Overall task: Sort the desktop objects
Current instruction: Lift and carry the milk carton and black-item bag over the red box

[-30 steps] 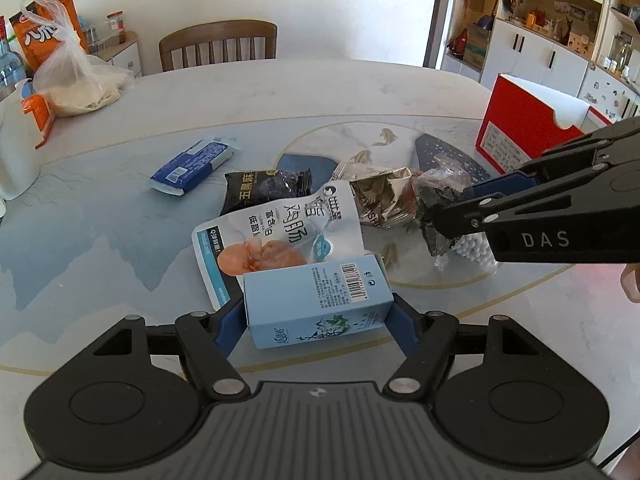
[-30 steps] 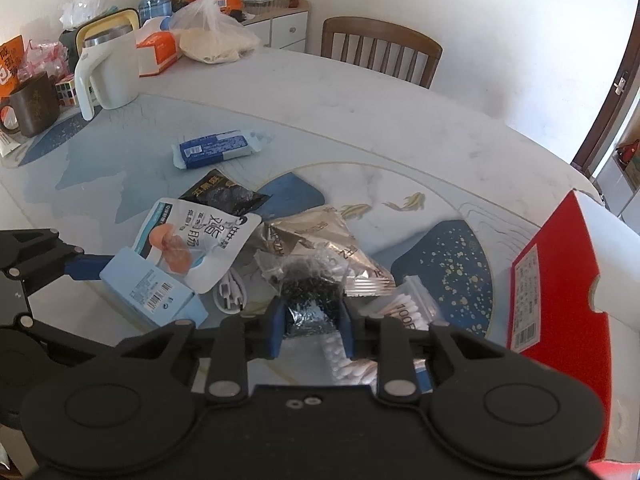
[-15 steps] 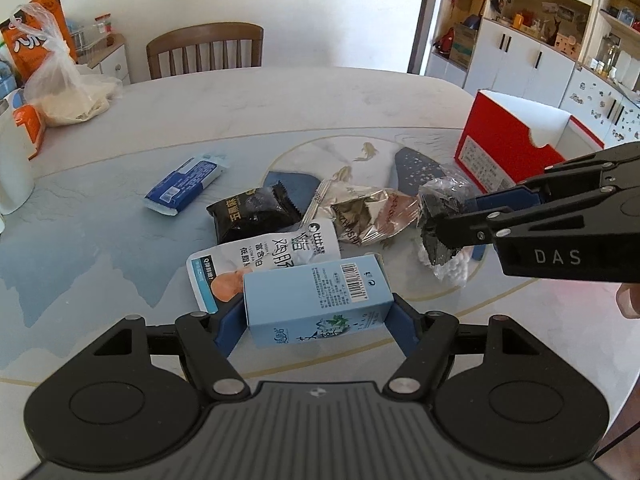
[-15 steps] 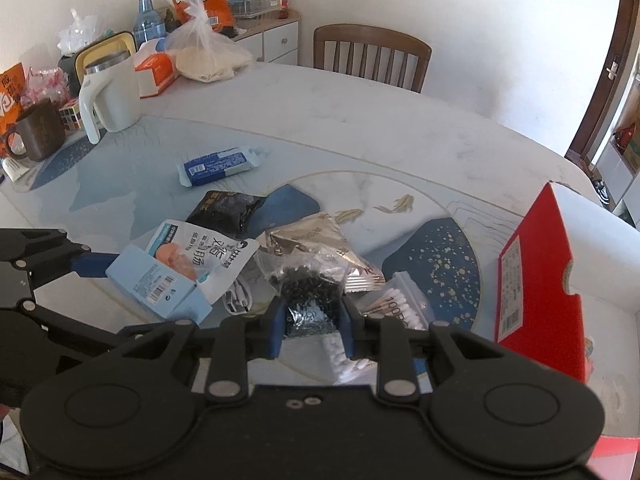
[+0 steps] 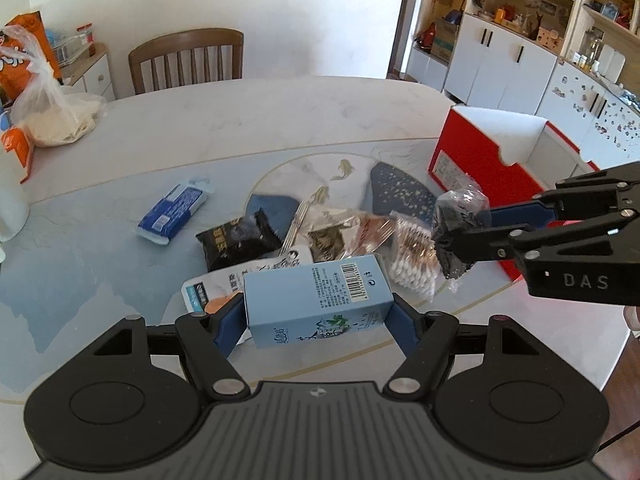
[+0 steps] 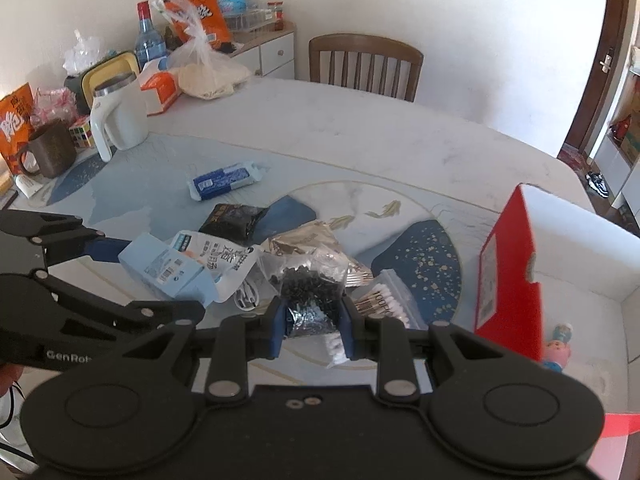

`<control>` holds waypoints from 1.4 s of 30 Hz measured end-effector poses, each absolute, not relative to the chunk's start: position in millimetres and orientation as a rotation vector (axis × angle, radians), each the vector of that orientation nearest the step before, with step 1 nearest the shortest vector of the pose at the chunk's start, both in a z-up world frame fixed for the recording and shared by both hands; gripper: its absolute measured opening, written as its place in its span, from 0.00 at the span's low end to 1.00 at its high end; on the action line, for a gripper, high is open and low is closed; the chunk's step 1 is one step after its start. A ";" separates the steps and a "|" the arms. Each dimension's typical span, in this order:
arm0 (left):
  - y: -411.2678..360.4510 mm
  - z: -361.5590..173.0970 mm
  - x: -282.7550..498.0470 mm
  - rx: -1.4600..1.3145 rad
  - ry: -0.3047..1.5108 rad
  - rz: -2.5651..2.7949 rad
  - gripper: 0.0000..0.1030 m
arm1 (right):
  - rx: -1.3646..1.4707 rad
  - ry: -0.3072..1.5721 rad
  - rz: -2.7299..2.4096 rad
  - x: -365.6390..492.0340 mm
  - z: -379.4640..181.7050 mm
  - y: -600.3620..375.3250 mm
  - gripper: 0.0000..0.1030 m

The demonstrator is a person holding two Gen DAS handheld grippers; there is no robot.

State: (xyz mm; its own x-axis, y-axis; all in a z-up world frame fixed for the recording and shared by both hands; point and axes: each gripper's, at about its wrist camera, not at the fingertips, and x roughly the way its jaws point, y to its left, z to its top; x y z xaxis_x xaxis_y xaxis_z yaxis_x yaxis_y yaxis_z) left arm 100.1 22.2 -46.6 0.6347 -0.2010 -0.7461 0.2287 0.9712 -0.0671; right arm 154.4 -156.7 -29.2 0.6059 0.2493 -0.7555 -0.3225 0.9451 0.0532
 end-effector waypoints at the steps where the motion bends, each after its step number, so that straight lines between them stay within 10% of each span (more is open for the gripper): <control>1: 21.2 -43.3 100.6 0.036 0.846 -0.251 0.71 | -0.088 0.855 0.328 152.7 -25.8 -158.8 0.26; 42: -141.7 24.8 152.2 0.110 0.766 -0.557 0.71 | 0.019 0.791 0.091 116.5 17.5 -331.4 0.26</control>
